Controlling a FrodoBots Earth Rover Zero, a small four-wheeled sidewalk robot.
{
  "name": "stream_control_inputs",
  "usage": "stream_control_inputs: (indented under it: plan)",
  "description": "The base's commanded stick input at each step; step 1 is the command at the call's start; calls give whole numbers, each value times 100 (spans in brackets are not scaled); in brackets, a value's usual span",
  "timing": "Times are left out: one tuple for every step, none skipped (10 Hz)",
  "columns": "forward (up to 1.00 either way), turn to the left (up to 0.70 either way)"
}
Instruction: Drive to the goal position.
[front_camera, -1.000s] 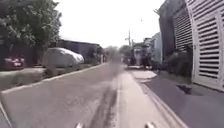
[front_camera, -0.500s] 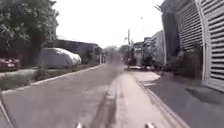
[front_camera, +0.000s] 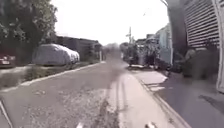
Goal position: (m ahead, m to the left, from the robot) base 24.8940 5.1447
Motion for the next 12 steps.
stream_control_inputs:
  plan:
    - [100,0]
    - [100,0]
    - [100,0]
    - [100,0]
    - [100,0]
    - [100,0]
    - [91,0]
    - [63,0]
    - [60,0]
    - [84,0]
    - [97,0]
    - [100,0]
